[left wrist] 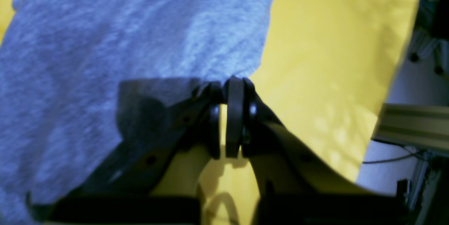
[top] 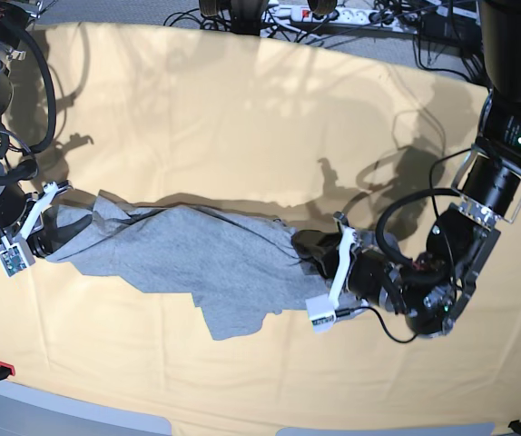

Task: Layout the t-shirt on the table in an organized manner, then fold the t-shirt properly
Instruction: 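Stretch the grey t-shirt between both grippers, pulling apart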

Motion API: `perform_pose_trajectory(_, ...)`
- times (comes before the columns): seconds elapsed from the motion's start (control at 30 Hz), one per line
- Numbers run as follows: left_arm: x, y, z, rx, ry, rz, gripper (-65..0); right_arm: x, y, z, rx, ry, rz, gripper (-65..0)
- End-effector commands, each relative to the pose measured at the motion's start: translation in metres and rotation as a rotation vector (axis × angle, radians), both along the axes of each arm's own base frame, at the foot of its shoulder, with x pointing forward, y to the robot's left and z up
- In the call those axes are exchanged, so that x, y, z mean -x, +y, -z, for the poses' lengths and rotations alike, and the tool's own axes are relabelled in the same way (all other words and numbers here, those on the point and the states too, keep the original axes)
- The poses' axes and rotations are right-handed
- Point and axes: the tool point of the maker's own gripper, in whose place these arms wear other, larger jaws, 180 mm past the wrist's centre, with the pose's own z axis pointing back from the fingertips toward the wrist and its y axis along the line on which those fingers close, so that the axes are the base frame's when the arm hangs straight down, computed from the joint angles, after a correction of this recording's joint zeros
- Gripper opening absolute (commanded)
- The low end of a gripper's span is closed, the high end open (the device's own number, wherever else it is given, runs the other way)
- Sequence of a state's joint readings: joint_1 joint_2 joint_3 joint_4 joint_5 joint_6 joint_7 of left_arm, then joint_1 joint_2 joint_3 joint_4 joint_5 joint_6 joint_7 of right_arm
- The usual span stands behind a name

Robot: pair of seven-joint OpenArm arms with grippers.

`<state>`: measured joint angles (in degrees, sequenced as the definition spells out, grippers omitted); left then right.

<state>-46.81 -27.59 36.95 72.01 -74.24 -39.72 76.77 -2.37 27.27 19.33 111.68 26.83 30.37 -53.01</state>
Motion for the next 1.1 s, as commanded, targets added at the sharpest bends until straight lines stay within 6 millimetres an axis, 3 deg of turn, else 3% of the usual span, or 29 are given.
perform_pose_trajectory(0.0, -0.010, -0.003, -0.027, 0.040, -0.045, 0.011, -65.0, -0.005, -0.002, -0.016, 0.017, -0.049, -0.015, -65.0)
perform_pose_trajectory(0.2, -0.018, 0.002, -0.066, 0.096, -0.061, 0.024, -65.0, -0.005, -0.001, -0.015, 0.028, -0.045, -0.032, -65.0)
perform_pose_trajectory(0.47, -0.043, 0.048, -0.103, 0.035, -0.168, -0.059, -65.0, -0.005, -0.003, -0.016, 0.039, -0.045, -0.030, -65.0)
perform_pose_trajectory(0.8, -0.046, 0.090, -0.124, -0.030, -0.236, -0.119, -65.0, -0.009, -0.010, -0.028, 0.073, -0.075, -0.039, -65.0)
perform_pose_trajectory(1.07, -0.046, 0.094, -0.140, -0.043, -0.289, -0.108, -65.0, -0.008, -0.019, -0.037, 0.118, -0.078, -0.046, -65.0)
